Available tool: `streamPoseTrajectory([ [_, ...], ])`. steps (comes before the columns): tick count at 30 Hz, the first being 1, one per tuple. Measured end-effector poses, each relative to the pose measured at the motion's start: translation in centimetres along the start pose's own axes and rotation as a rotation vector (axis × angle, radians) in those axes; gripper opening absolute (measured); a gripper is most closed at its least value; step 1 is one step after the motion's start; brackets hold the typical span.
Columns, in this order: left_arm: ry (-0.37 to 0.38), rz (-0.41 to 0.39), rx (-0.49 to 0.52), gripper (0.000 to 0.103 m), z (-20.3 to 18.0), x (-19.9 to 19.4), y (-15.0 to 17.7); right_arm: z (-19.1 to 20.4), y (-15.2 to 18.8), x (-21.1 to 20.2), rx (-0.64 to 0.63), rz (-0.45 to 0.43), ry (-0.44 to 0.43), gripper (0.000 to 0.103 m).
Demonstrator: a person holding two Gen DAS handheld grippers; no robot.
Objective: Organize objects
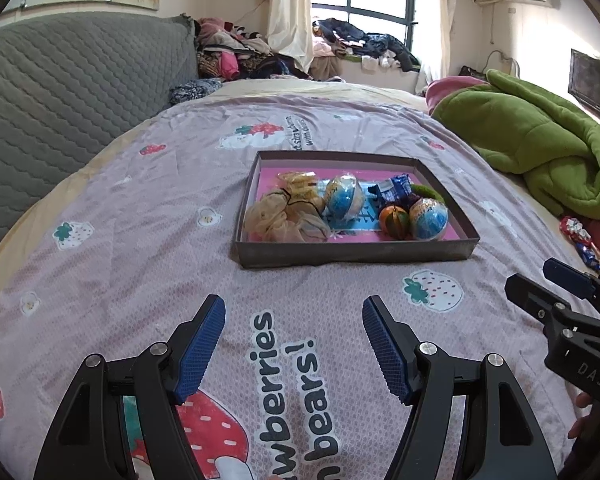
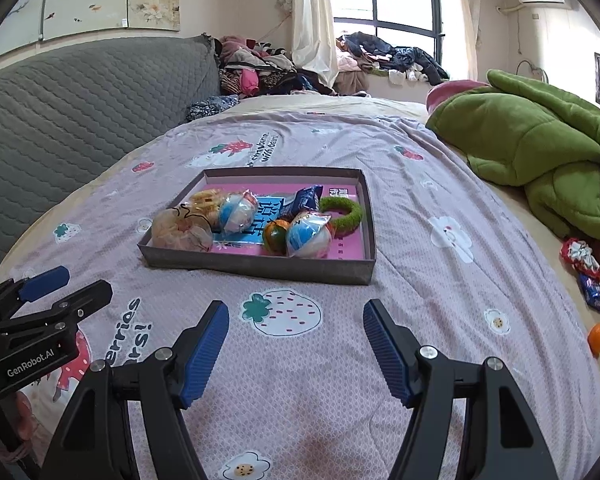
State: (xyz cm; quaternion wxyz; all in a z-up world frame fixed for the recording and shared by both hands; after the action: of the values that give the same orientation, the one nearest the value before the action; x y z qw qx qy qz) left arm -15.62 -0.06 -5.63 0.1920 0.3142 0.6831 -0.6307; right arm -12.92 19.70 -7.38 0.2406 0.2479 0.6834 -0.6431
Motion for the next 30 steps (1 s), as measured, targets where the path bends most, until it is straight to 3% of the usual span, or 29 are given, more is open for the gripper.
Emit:
streamPoseTrajectory([
  [30, -0.024, 0.033, 0.000, 0.073, 1.3, 2.3, 3.3, -0.6, 4.0, 2.2, 0.014, 0.041, 0.014, 0.069],
])
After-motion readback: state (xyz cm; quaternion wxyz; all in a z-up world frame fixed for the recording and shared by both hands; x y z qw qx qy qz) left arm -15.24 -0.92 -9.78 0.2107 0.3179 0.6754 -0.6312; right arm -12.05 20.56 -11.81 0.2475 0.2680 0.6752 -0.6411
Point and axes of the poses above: each gripper's, at about its wrist camera, not at the fingertips, and x roughly the way its jaws point, z to its left, y to its underside, the point moved 3 cm from there along x, roughly the way its jaws point, and after that the axes turned 9 degrees about y, right-handed, at the moved point
